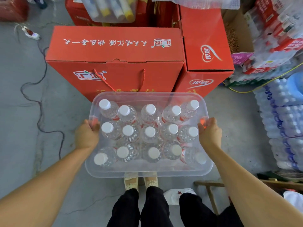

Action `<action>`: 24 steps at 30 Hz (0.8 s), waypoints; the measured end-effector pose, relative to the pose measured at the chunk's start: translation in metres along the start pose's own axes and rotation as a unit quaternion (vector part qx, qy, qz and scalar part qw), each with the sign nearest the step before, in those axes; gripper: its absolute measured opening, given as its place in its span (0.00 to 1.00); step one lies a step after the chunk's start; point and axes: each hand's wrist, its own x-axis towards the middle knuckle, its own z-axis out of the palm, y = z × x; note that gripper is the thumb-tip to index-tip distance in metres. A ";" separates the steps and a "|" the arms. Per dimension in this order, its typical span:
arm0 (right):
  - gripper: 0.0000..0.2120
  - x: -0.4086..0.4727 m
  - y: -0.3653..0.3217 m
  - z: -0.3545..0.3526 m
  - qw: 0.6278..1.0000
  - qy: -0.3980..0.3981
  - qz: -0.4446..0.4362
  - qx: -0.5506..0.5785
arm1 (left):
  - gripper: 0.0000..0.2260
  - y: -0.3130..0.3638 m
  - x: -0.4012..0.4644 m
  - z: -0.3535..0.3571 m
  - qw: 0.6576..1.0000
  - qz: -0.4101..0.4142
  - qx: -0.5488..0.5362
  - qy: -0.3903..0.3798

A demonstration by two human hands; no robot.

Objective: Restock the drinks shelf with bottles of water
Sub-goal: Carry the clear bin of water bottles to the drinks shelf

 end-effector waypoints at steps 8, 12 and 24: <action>0.09 -0.002 -0.003 0.000 1.000 0.019 0.011 -0.001 | 0.16 -0.002 0.001 0.000 1.000 -0.002 0.009 -0.002; 0.10 -0.002 -0.002 0.001 1.000 0.023 0.004 -0.006 | 0.14 -0.008 0.004 0.002 1.000 -0.017 -0.018 -0.020; 0.08 -0.011 -0.006 -0.005 1.000 0.029 0.002 -0.008 | 0.17 -0.011 -0.007 -0.010 0.998 -0.022 -0.058 -0.017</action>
